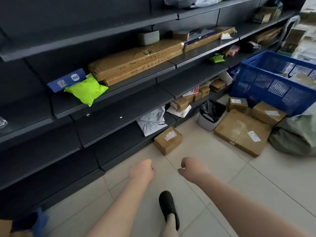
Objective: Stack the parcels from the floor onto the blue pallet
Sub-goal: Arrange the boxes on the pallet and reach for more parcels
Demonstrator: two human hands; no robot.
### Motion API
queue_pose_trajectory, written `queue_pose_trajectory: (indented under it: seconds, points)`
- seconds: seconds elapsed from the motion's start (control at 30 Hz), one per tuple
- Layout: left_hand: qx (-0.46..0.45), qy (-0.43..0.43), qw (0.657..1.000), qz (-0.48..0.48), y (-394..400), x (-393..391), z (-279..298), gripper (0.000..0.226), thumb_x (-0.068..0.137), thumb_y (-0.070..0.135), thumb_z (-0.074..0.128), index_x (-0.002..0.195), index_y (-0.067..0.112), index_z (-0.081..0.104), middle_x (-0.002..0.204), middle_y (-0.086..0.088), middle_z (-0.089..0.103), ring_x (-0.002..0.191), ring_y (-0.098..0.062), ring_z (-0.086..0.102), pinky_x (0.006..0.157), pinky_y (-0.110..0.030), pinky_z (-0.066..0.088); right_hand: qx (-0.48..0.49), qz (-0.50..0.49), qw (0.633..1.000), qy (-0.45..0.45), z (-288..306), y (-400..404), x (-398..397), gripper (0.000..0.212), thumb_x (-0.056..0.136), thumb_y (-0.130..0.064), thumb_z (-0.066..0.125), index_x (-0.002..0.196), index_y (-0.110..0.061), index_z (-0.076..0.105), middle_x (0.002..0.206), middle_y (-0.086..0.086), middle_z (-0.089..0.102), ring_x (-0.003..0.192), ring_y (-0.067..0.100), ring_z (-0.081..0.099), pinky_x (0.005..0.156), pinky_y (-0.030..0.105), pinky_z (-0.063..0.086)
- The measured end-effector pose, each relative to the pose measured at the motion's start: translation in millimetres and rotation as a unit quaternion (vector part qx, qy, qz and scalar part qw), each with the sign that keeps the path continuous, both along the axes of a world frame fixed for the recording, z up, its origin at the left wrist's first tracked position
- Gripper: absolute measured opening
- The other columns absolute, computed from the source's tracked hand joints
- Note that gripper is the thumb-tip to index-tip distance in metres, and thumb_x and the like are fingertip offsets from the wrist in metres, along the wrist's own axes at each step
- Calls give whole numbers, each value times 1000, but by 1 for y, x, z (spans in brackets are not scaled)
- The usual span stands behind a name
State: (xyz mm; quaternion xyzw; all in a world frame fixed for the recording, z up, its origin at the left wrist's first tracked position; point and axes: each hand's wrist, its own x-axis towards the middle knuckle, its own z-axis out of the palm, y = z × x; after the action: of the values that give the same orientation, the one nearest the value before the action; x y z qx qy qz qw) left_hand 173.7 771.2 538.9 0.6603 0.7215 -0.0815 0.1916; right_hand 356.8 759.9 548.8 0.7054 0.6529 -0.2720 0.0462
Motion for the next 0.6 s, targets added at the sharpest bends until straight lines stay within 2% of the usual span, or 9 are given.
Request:
queue_pose_trajectory:
  seconds: [0.13, 0.23, 0.37, 0.47, 0.57, 0.6]
  points:
    - [-26, -10, 1000, 14, 104, 3, -40, 20, 93, 30, 44, 102, 22, 59, 111, -2, 65, 104, -23, 60, 79, -30, 45, -72, -58, 994, 57, -42, 99, 8, 28, 85, -34, 55, 103, -14, 62, 103, 2, 63, 99, 22, 60, 70, 25, 43]
    - [-41, 2, 999, 11, 174, 5, -68, 21, 93, 32, 43, 102, 20, 59, 111, -3, 65, 104, -23, 59, 75, -28, 42, -115, -91, 986, 73, -69, 172, 15, 29, 86, -35, 57, 102, -12, 63, 95, 1, 59, 98, 23, 61, 73, 27, 46]
    - [-67, 1, 997, 23, 255, 13, -106, 22, 92, 34, 45, 103, 21, 59, 113, -2, 64, 106, -23, 59, 76, -28, 42, -156, -125, 975, 93, -113, 257, 26, 29, 88, -37, 56, 90, -8, 62, 87, 4, 59, 84, 23, 59, 69, 26, 44]
    - [-94, -4, 995, 23, 312, 26, -151, 25, 93, 35, 44, 108, 21, 58, 118, -2, 61, 109, -23, 57, 77, -28, 41, -178, -155, 966, 104, -166, 311, 34, 37, 88, -37, 55, 98, -3, 66, 93, 11, 67, 95, 27, 63, 69, 25, 41]
    - [-106, -37, 992, 55, 358, 41, -216, 27, 92, 35, 44, 112, 21, 56, 122, -1, 58, 110, -23, 56, 79, -29, 41, -208, -172, 955, 124, -236, 356, 32, 32, 87, -36, 56, 85, -5, 62, 87, 9, 64, 93, 26, 61, 69, 27, 42]
    - [-113, -49, 991, 60, 377, 45, -244, 28, 92, 35, 45, 114, 21, 56, 124, 0, 57, 112, -22, 56, 81, -29, 42, -217, -174, 952, 125, -259, 375, 32, 32, 87, -36, 56, 87, -4, 61, 88, 11, 64, 92, 26, 62, 72, 29, 45]
